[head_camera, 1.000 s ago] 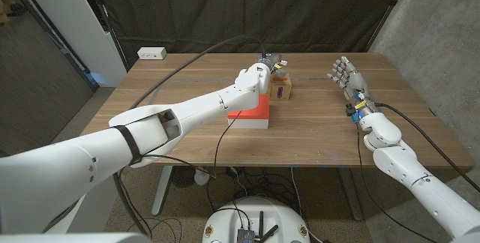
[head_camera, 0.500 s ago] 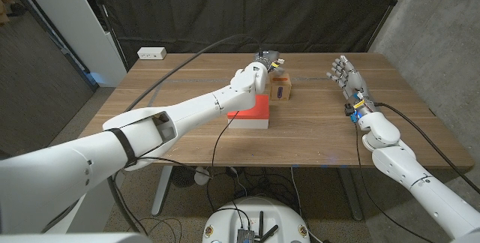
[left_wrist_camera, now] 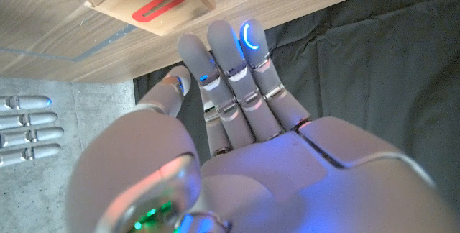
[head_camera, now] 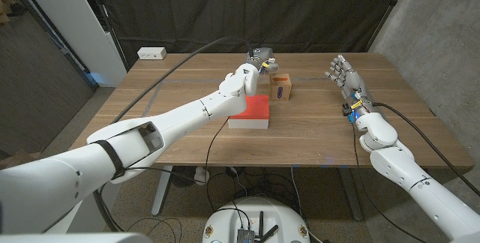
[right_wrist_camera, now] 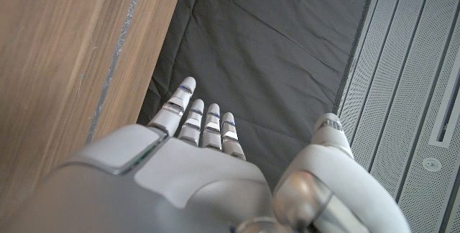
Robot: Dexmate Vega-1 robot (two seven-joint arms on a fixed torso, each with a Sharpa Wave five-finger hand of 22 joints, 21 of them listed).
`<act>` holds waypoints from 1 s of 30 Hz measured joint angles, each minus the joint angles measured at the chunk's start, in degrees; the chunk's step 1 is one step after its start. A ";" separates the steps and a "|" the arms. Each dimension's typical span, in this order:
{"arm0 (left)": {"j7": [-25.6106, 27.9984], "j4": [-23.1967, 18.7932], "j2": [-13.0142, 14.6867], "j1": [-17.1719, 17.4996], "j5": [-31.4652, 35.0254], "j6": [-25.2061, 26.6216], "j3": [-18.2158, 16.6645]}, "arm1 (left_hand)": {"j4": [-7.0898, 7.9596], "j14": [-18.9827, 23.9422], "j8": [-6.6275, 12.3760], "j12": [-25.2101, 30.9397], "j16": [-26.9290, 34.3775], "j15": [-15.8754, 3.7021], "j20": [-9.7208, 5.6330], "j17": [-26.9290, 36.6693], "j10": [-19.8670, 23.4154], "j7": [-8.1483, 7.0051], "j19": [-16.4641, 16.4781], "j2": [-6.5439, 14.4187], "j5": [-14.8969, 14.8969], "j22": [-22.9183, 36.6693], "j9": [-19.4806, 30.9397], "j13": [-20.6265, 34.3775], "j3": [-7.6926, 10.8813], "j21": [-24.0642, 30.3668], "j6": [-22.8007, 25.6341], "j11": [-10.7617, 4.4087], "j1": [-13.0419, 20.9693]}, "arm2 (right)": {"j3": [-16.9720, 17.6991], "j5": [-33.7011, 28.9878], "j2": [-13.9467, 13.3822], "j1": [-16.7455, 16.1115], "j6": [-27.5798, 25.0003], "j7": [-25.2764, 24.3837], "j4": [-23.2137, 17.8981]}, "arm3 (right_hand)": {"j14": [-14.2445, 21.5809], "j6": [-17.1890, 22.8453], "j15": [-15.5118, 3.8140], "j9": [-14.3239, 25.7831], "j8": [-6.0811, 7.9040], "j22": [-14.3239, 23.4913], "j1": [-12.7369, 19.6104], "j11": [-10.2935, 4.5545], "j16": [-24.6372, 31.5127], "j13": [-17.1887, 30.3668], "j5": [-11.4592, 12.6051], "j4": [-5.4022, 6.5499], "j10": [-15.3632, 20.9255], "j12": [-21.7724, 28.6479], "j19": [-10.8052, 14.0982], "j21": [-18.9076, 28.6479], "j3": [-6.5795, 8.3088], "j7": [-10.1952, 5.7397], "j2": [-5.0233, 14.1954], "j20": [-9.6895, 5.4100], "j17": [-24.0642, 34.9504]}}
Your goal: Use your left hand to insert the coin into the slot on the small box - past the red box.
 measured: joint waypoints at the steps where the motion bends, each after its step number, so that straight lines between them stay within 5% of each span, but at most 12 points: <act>1: 0.28 -0.42 0.25 0.30 -0.01 -0.06 -0.29 | -0.21 -1.41 0.22 -1.86 -3.12 0.53 0.43 -0.24 -1.66 -0.11 -1.79 0.11 0.00 -1.49 -0.05 -0.23 0.51 -0.88 -0.51 0.29 -1.28 | 0.00 -0.10 -0.01 -0.12 -0.06 -0.15 -0.22 | 0.00 0.00 0.00 0.00 0.00 0.00 0.00 0.00 0.00 0.00 0.00 0.00 0.00 0.00 0.00 0.00 0.00 0.00 0.00 0.00 0.00; 7: 1.77 -4.01 2.31 3.19 -0.88 -0.53 -3.21 | -0.88 -13.18 0.48 -15.64 -20.27 4.50 2.26 -0.16 -17.75 -0.60 -11.71 0.14 0.00 -9.30 -0.39 -2.24 3.56 -4.90 -4.17 -0.20 -8.45 | 0.00 -0.80 -0.10 -0.99 -0.62 -1.31 -1.70 | 0.00 0.21 0.00 0.00 0.00 0.00 0.00 0.00 0.00 0.00 0.00 0.00 0.00 0.00 0.00 0.00 0.00 0.21 0.00 0.00 0.00; 11: 2.74 -5.93 3.34 4.82 -1.92 -1.12 -4.86 | -1.59 -22.87 -0.14 -23.30 -29.04 7.59 4.35 0.10 -26.94 -0.82 -18.84 -1.22 -0.20 -13.74 -0.64 -2.40 5.22 -7.99 -8.01 1.45 -10.31 | 0.00 -1.10 -0.20 -1.41 -0.87 -1.72 -2.42 | 0.00 0.21 0.00 0.00 0.00 0.00 0.00 0.00 0.00 0.00 0.00 0.00 0.00 0.00 0.00 0.00 0.00 0.21 0.00 0.00 0.00; 17: 4.67 -9.28 5.30 8.48 -3.99 -2.49 -8.21 | -2.05 -32.66 -1.68 -31.39 -37.19 8.84 4.96 0.30 -36.40 -0.06 -26.22 -3.38 -0.94 -19.74 -1.19 -2.40 5.69 -13.53 -14.87 4.72 -11.16 | 0.08 -1.38 -0.31 -2.01 -1.20 -2.18 -3.39 | 0.00 0.21 0.00 -0.01 0.00 0.00 0.00 0.00 0.00 0.00 0.00 0.00 0.00 0.00 0.00 0.00 0.00 0.21 0.00 0.00 0.00; 23: 5.61 -12.61 7.72 11.86 -6.55 -4.10 -11.27 | -1.66 -41.45 -2.05 -37.63 -42.36 9.33 5.38 0.63 -44.42 -0.25 -34.79 -3.76 -1.44 -20.73 -1.72 -2.33 2.84 -19.90 -19.82 6.32 -10.81 | 0.09 -1.75 -0.34 -2.43 -1.52 -2.56 -4.27 | -0.01 0.21 0.00 -0.01 0.00 0.00 0.00 0.00 0.00 0.00 0.00 0.00 0.00 0.00 0.00 0.00 0.00 0.21 0.00 0.00 0.00; 30: 6.07 -16.73 11.25 16.29 -10.48 -7.06 -15.46 | -1.16 -49.82 -2.94 -43.79 -48.21 10.03 5.22 0.63 -52.56 0.20 -41.15 -5.63 -2.09 -20.72 -2.46 -2.24 -1.73 -26.97 -29.54 7.99 -12.27 | -0.27 -2.47 -0.27 -3.03 -2.02 -3.30 -5.75 | -0.01 0.41 0.00 -0.01 0.00 0.00 0.00 0.00 0.00 0.13 0.00 0.00 0.00 0.00 0.00 0.00 0.00 0.41 0.00 0.00 0.00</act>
